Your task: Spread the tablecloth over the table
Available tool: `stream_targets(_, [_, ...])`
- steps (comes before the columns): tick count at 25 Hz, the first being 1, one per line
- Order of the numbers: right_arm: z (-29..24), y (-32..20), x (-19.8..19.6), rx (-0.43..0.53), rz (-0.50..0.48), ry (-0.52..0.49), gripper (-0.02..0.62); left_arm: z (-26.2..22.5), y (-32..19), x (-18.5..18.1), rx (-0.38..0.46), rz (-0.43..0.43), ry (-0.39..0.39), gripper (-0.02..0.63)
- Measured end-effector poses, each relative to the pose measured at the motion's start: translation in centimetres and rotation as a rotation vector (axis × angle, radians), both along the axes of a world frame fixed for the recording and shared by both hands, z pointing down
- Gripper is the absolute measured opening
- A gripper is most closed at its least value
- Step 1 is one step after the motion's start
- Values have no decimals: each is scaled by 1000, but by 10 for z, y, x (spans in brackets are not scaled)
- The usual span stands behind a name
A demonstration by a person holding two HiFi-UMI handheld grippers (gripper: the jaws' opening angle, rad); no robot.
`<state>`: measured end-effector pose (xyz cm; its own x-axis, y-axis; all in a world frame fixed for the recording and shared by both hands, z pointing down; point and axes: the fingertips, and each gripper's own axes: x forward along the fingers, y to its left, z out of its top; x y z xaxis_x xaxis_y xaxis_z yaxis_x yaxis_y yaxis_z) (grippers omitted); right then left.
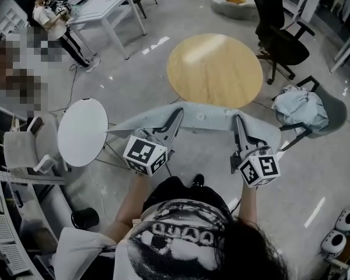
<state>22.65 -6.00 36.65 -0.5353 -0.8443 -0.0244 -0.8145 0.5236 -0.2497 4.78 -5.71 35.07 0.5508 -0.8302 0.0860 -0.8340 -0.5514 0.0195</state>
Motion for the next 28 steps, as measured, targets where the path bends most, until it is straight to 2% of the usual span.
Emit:
stream_targets(7, [-8,-35,-4,7,-15,-5,63,-12,-37,-2,37,25,-45,69])
stream_targets(13, [-16,-78,-9,29,3,24,64,-16,-89,-6,53,76,-42,69])
stream_targets(18, [-29,-137,-16,55,49,54,64,-24,-159,-13,82,145,-18,69])
stream_targets(23, [-53,-203,-23,64,119,52,67,-48,-242,-17,174,281,-26,75])
stream_targets(28, [-69,-268,-25,51,160,56,69,-58,-322,-16,156,364,24,75])
